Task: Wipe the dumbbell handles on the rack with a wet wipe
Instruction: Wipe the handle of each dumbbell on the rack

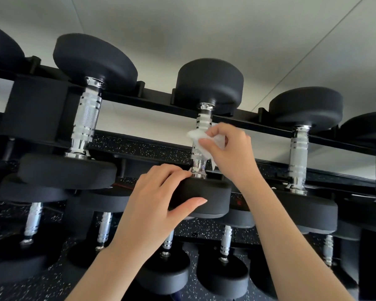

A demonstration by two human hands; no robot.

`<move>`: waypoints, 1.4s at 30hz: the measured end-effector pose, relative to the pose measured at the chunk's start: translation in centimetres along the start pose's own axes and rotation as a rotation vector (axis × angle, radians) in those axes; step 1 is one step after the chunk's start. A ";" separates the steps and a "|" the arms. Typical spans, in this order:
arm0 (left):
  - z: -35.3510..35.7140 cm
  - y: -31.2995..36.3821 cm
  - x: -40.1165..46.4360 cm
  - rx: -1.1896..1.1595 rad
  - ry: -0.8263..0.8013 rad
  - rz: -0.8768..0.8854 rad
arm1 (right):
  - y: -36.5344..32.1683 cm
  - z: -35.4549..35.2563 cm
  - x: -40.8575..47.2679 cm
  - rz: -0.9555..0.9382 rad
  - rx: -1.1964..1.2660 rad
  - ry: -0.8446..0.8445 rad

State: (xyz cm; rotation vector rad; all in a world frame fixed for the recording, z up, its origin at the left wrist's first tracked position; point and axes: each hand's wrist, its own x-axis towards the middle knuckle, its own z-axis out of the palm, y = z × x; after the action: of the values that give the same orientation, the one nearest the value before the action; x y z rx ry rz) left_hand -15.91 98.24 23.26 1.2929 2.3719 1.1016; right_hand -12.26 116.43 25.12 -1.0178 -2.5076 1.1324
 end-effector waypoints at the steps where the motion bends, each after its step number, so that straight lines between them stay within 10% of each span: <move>1: 0.0 0.0 0.0 -0.005 0.001 0.000 | 0.2 -0.1 -0.7 -0.001 0.001 -0.042; 12: 0.2 -0.1 -0.1 -0.023 0.012 -0.004 | 2.1 -1.5 -2.6 0.096 -0.074 -0.288; 32: 0.4 -0.1 -0.2 -0.015 0.027 -0.003 | 0.4 1.9 3.6 0.241 0.391 0.402; 42: 0.3 -0.3 0.0 -0.007 0.017 0.011 | 1.4 2.0 3.8 0.400 1.106 0.040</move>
State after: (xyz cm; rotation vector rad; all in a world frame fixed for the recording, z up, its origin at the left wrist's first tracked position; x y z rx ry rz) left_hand -15.88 98.30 22.83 1.3010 2.3742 1.1274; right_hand -15.27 118.44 22.39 -1.1138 -1.2231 2.1577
